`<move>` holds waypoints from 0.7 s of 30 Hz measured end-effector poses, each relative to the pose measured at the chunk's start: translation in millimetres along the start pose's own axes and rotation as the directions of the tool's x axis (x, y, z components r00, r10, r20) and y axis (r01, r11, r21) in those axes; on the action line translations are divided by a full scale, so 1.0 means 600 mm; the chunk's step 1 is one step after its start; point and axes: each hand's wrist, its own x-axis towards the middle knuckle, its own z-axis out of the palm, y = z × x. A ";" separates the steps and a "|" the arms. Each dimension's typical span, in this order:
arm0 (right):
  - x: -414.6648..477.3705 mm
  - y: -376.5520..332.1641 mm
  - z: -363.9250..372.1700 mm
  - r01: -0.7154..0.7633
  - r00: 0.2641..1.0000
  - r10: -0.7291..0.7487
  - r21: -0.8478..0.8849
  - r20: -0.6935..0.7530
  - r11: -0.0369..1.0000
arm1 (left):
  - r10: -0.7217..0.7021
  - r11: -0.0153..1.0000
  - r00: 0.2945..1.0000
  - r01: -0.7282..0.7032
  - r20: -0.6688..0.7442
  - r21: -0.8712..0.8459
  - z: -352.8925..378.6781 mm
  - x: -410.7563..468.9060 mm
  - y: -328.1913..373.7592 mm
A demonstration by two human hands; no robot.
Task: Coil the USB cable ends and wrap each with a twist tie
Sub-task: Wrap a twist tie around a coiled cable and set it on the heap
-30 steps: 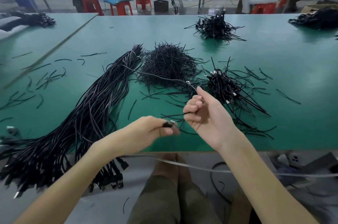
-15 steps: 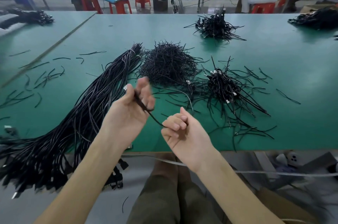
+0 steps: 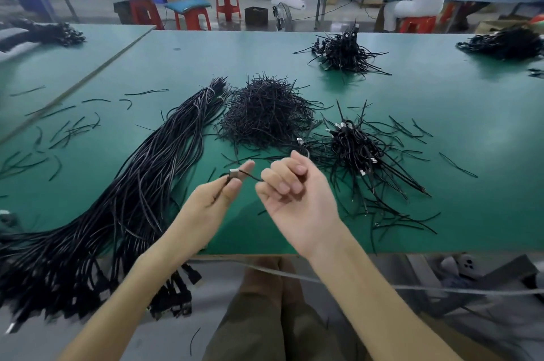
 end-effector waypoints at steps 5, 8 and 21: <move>-0.006 0.056 -0.029 -0.033 0.997 0.035 0.036 -0.075 0.999 | -0.287 0.501 0.958 0.137 -0.015 -0.854 0.046 0.026 0.037; -0.004 0.040 -0.054 -0.013 0.984 0.030 0.098 -0.173 0.995 | -0.381 0.067 0.921 0.115 0.082 -0.991 0.030 0.029 0.058; 0.009 -0.002 -0.017 0.036 0.998 -0.042 -0.155 -0.039 0.987 | -0.062 0.986 0.998 0.064 -0.018 0.154 0.048 -0.011 0.029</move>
